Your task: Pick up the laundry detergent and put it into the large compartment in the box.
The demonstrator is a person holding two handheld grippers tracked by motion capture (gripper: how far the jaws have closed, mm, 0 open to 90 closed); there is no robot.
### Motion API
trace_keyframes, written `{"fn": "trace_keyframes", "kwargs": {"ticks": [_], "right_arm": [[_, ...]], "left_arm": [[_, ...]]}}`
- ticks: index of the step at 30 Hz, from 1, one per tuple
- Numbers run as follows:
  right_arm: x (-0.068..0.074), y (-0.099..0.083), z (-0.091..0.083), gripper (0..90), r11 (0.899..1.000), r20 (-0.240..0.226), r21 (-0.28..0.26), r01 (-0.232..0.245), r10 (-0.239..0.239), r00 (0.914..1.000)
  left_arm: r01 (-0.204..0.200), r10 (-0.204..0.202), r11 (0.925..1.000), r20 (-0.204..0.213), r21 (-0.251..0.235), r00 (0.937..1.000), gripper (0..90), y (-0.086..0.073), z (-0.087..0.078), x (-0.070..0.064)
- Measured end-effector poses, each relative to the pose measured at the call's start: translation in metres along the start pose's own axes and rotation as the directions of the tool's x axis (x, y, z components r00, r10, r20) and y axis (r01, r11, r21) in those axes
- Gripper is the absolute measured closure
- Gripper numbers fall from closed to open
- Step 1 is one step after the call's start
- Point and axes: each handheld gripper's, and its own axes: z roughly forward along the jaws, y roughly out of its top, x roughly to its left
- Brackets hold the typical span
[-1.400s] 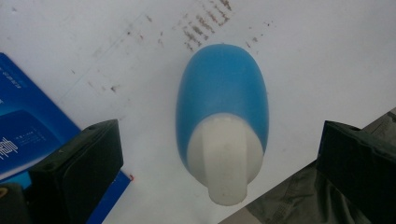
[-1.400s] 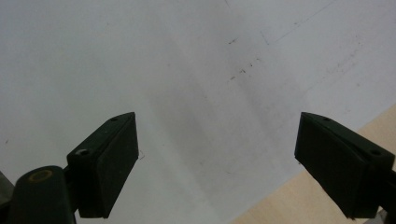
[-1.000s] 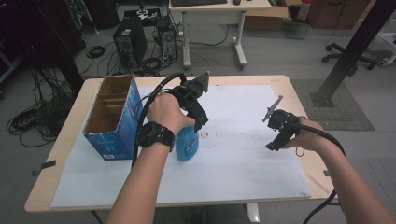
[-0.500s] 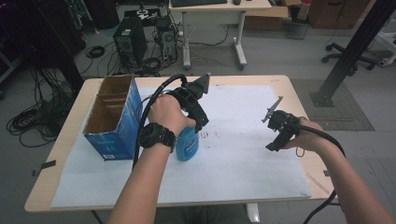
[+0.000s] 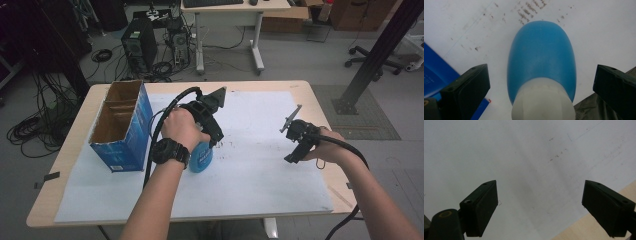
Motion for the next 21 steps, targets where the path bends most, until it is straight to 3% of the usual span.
{"fn": "trace_keyframes", "kwargs": {"ticks": [21], "right_arm": [[-0.0007, 0.0002, 0.0028, 13.4, 1.0, -0.004, 0.002, -0.002, 0.002, 1.0]], "left_arm": [[-0.003, 0.003, 1.0, 0.019, 0.002, 0.9998, 8.8, -0.0033, 0.0108, 0.0021]]}}
